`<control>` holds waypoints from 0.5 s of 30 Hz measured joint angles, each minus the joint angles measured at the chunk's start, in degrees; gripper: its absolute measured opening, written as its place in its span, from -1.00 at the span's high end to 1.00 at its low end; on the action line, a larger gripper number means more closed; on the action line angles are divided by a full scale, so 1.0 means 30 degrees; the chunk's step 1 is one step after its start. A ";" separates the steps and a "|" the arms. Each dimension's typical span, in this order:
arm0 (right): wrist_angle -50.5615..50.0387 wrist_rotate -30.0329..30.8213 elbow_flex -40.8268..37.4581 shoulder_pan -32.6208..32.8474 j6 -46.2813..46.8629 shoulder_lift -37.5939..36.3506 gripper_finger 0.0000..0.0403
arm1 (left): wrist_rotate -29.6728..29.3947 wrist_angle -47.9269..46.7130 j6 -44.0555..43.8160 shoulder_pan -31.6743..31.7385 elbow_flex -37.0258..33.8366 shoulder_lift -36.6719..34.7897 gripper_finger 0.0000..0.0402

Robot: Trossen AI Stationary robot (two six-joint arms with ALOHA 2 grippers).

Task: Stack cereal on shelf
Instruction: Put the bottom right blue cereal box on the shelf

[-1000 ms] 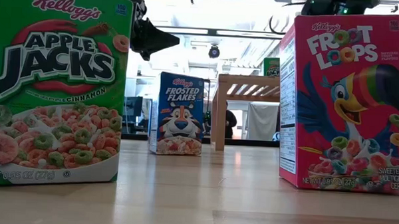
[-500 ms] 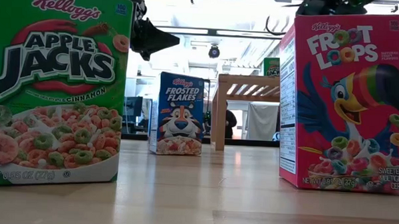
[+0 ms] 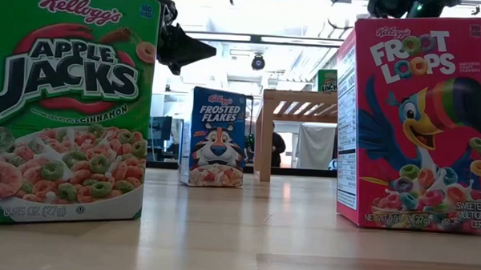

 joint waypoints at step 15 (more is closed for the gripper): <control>0.6732 0.0317 -0.2388 -0.0507 -0.0509 0.0895 1.00 | -0.0167 -0.0024 0.0044 0.0000 0.0000 0.0000 0.97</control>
